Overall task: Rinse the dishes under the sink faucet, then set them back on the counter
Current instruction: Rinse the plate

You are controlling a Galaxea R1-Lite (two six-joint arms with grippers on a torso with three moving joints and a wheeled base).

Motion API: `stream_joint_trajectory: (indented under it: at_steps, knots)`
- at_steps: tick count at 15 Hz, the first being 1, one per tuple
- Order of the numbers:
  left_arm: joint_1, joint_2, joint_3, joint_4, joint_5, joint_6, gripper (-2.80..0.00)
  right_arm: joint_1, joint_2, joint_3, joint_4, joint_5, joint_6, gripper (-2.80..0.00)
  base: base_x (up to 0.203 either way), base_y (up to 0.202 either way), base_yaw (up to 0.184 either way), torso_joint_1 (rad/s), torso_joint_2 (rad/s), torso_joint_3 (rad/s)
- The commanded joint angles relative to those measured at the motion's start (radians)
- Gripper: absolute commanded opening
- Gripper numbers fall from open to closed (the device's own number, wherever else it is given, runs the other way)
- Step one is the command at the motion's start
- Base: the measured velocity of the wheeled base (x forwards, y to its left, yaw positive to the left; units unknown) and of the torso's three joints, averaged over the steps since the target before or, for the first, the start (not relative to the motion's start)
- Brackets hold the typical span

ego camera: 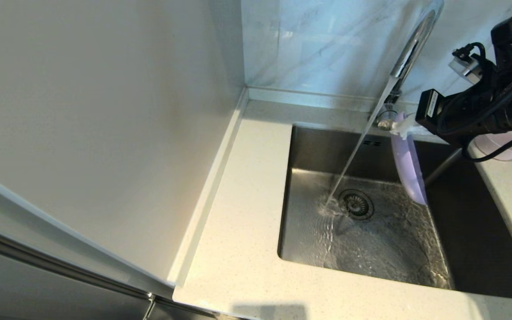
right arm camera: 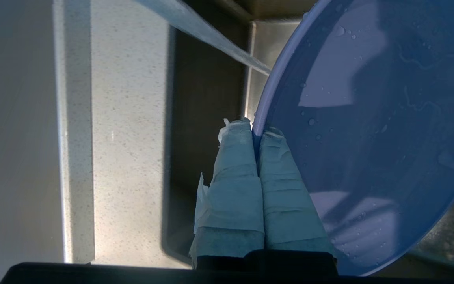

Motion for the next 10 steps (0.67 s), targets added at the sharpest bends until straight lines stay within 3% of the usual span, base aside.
stream_joint_trajectory:
  at_steps: [1,3,8,10]
  knots:
    - [0.000,0.000,0.000,0.000,0.000,0.000,-2.80,-0.054,-0.052,0.063,0.002,0.028,0.005,-2.80,0.000,0.000,0.000,0.000,0.00,0.000]
    - [0.000,0.000,0.000,0.000,0.000,0.000,-2.80,-0.101,-0.075,0.093,0.001,0.131,0.019,-2.80,0.000,0.000,0.000,0.000,0.00,0.000]
    - [0.000,0.000,0.000,0.000,-0.001,0.000,-2.80,-0.221,-0.102,0.096,-0.004,0.593,0.355,-2.80,0.000,0.000,0.000,0.000,0.00,0.000]
    - [0.000,0.000,0.000,0.000,0.000,0.000,-2.80,-0.233,-0.084,0.104,-0.006,0.631,0.481,-2.80,0.000,0.000,0.000,0.000,0.00,0.000]
